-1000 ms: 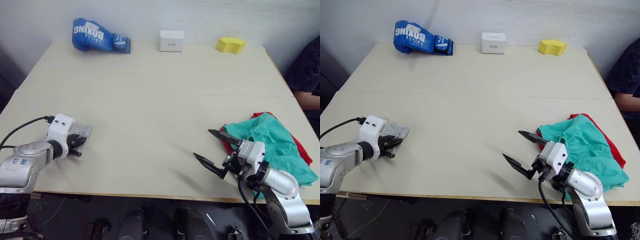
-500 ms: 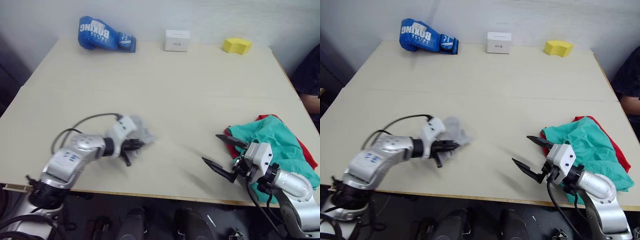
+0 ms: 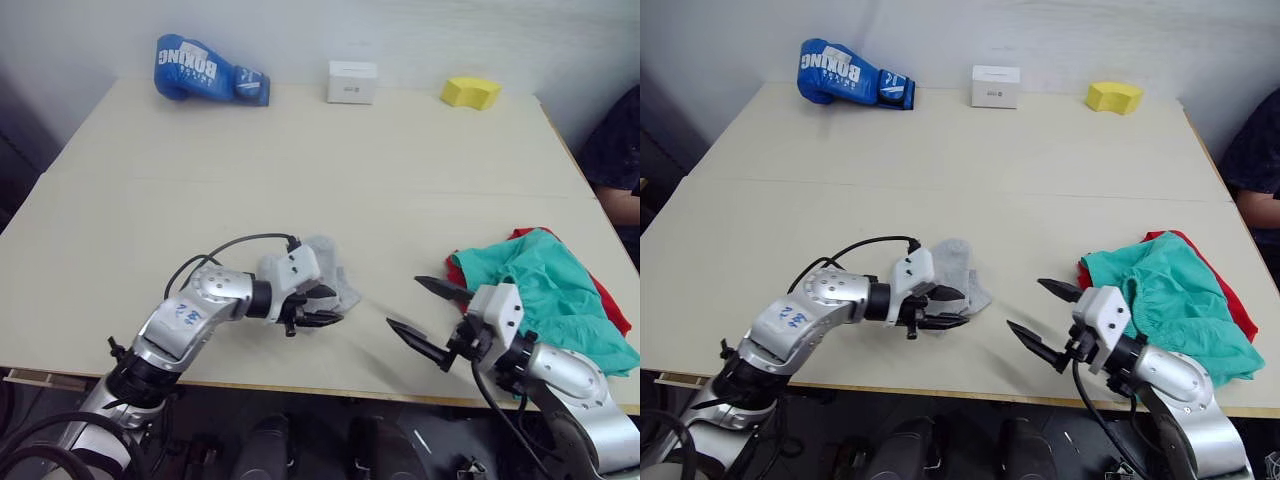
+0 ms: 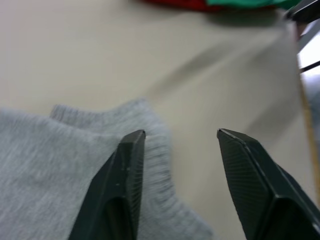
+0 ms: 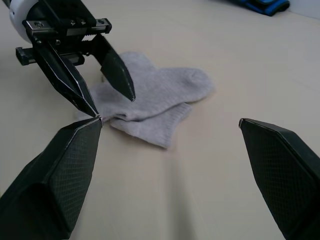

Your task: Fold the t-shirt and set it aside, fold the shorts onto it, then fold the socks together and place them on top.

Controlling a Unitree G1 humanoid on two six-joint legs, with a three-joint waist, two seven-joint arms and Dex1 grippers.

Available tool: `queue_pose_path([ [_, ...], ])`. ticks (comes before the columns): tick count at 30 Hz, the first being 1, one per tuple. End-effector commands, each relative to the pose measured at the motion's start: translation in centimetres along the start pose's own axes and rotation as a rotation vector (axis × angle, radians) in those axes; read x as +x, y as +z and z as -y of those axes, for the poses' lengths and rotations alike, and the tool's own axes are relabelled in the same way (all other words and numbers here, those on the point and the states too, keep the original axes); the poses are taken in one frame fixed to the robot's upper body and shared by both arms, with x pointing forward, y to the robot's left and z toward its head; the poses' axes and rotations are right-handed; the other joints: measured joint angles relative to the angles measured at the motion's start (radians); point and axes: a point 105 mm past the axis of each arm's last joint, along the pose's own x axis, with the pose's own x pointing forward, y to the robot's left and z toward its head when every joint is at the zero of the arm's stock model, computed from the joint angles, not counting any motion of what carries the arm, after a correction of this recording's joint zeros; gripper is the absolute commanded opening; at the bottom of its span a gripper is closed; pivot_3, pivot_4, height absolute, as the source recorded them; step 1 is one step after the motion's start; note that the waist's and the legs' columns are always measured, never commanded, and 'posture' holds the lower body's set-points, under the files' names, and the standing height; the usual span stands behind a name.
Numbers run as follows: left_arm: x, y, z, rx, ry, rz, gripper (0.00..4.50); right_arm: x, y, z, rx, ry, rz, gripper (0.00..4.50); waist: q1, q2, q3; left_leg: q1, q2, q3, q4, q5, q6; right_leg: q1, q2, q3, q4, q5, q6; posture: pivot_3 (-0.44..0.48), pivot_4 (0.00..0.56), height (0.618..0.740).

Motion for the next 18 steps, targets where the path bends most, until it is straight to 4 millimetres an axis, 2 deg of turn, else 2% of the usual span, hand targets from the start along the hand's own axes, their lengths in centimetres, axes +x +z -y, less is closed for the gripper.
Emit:
queue_pose_path([
  [1, -3.9, 1.7, -2.4, 0.036, 0.072, 0.098, 2.73, 2.4, 0.7, -1.0, -0.049, 0.082, -0.01, 4.5, -0.002, 0.0, 0.0, 0.0, 0.0, 0.0, 0.0, -0.001, -0.001, 0.0, 0.0, 0.0, 0.0, 0.0, 0.0, 0.0, 0.15, 0.74],
  [4, -6.8, -0.1, -6.1, 0.021, 0.241, 0.061, 2.73, 4.7, -0.4, -0.7, -0.082, 0.092, -0.065, 4.5, 0.001, 0.0, 0.0, 0.0, 0.0, 0.0, 0.001, -0.004, 0.001, 0.0, 0.0, -0.001, 0.0, 0.0, -0.001, 0.0, 0.15, 0.74],
  [7, -8.0, -2.2, -8.2, 0.0, 0.331, 0.042, 2.73, 6.4, -1.5, 0.0, -0.102, 0.074, -0.117, 4.5, 0.003, 0.0, 0.0, -0.001, 0.0, 0.0, 0.002, -0.002, 0.003, 0.0, 0.0, -0.001, 0.0, 0.0, -0.001, 0.0, 0.15, 0.74],
  [10, -7.5, -3.5, -8.8, -0.021, 0.325, 0.05, 2.73, 7.0, -2.7, 0.4, -0.136, 0.085, -0.173, 4.5, 0.006, 0.0, 0.0, -0.005, -0.001, 0.0, 0.007, -0.004, 0.005, -0.001, -0.001, -0.003, -0.001, 0.0, 0.0, 0.0, 0.15, 0.74],
  [13, -6.2, -3.6, -8.7, -0.032, 0.285, 0.069, 2.73, 7.0, -3.3, 0.6, -0.176, 0.107, -0.202, 4.5, 0.005, 0.0, 0.0, -0.008, -0.002, 0.0, 0.009, -0.006, 0.008, -0.001, -0.001, -0.003, -0.001, 0.002, 0.004, 0.0, 0.15, 0.74],
  [16, -5.6, -3.7, -9.0, -0.014, 0.283, 0.051, 2.73, 7.2, -2.0, 0.8, -0.163, 0.1, -0.122, 4.5, 0.001, 0.0, 0.0, -0.01, -0.003, 0.0, 0.011, -0.007, 0.01, -0.001, -0.001, -0.003, -0.002, 0.004, 0.006, 0.0, 0.15, 0.74],
  [18, -5.6, -3.2, -9.6, -0.039, 0.294, 0.088, 2.73, 7.2, -1.0, -0.1, -0.139, 0.15, -0.057, 4.5, -0.001, 0.0, 0.0, -0.01, -0.003, 0.0, 0.011, -0.007, 0.01, -0.001, -0.001, -0.003, -0.001, 0.004, 0.006, 0.0, 0.15, 0.74],
])
